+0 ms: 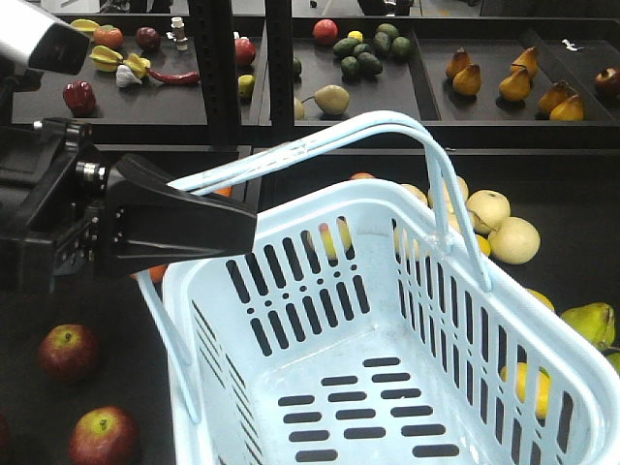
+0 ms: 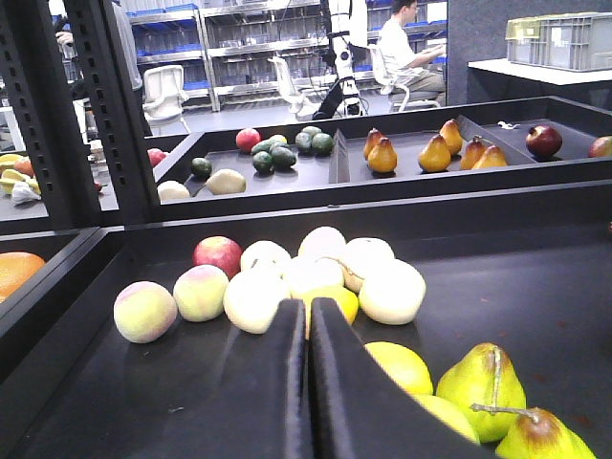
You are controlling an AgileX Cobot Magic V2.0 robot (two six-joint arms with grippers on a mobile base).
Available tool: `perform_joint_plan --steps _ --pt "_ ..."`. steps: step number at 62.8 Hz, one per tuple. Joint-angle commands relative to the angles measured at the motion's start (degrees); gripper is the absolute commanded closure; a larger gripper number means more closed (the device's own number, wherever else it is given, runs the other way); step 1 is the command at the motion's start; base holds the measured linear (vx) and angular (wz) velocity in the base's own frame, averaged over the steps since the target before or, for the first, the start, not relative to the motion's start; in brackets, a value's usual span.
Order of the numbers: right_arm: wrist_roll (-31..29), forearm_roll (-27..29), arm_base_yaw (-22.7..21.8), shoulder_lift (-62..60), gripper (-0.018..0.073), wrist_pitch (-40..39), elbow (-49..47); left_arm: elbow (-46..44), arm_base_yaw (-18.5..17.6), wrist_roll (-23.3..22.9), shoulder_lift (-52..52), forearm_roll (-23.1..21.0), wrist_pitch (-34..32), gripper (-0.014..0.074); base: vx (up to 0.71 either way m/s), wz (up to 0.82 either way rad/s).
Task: Pick three apples into basket with both arms
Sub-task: 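Hold the lifted basket up with the left gripper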
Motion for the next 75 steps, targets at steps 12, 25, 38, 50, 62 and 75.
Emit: perform_joint_plan --steps 12,25,38,50,62,75 --pt "-0.5 -0.7 -0.1 -0.7 0.0564 -4.1 0.8 -1.4 -0.3 -0.1 -1.4 1.1 -7.7 0.0604 0.00 0.00" --pt "-0.5 -0.7 -0.1 -0.7 0.0564 -4.1 0.8 -1.4 -0.3 -0.1 -1.4 1.1 -7.7 0.0604 0.00 0.00" --pt "-0.5 -0.7 -0.1 -0.7 0.0564 -4.1 0.8 -1.4 -0.3 -0.1 -1.4 1.1 -7.7 0.0604 0.00 0.00" --pt "-0.5 -0.7 -0.1 -0.7 0.0564 -4.1 0.8 -1.4 -0.3 -0.1 -1.4 1.1 -7.7 0.0604 0.00 0.01" --pt "-0.5 -0.7 -0.1 -0.7 0.0564 -4.1 0.8 -1.4 -0.3 -0.1 -1.4 1.1 -7.7 0.0604 -0.02 0.05" --pt "-0.5 -0.7 -0.1 -0.7 0.0564 -4.1 0.8 -1.4 -0.3 -0.1 -1.4 1.1 -7.7 0.0604 -0.04 0.11"
